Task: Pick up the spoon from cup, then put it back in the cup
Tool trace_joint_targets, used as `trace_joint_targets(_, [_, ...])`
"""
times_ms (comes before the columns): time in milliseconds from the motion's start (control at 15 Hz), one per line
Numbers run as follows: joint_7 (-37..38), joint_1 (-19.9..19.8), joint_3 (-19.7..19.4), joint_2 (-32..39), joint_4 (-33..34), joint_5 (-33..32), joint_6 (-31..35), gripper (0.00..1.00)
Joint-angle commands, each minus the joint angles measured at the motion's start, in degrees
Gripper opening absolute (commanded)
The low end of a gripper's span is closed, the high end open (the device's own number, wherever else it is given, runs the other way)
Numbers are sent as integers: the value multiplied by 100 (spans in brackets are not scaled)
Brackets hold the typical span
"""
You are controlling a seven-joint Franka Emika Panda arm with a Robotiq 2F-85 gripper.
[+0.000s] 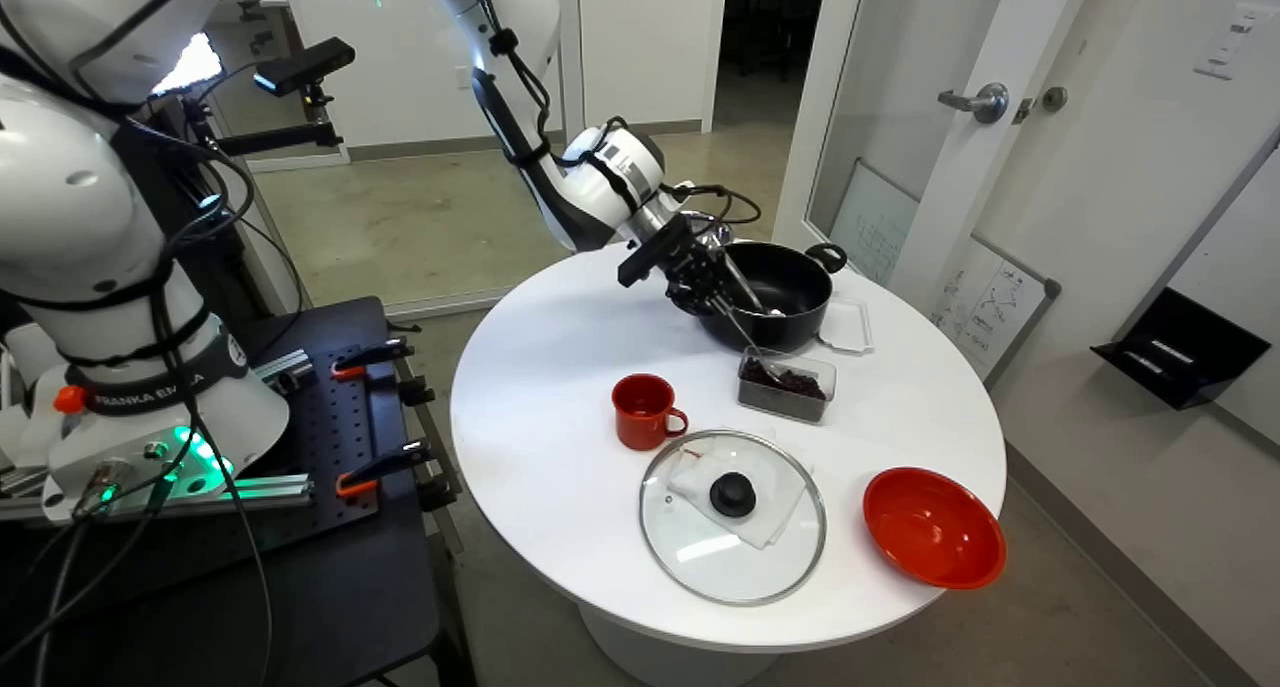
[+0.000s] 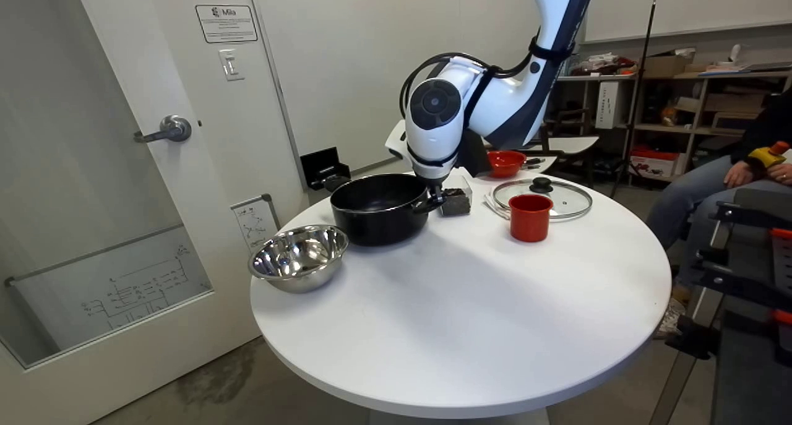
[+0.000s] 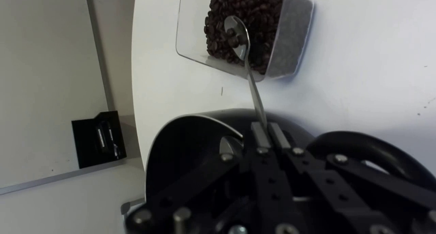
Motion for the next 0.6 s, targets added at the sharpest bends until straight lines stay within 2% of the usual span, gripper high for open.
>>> trace_joint_targets(0, [323,144,-72,-52,-27,-54,-291,1])
trace_joint_targets(200, [399,133,-52,-54,-37,-19,-369,1])
trace_joint_targets(267, [444,-443,630,-208,-27,-400,-781,1])
trace_joint_targets(533, [595,-860,1198,-260,-34,-611,-1360,1])
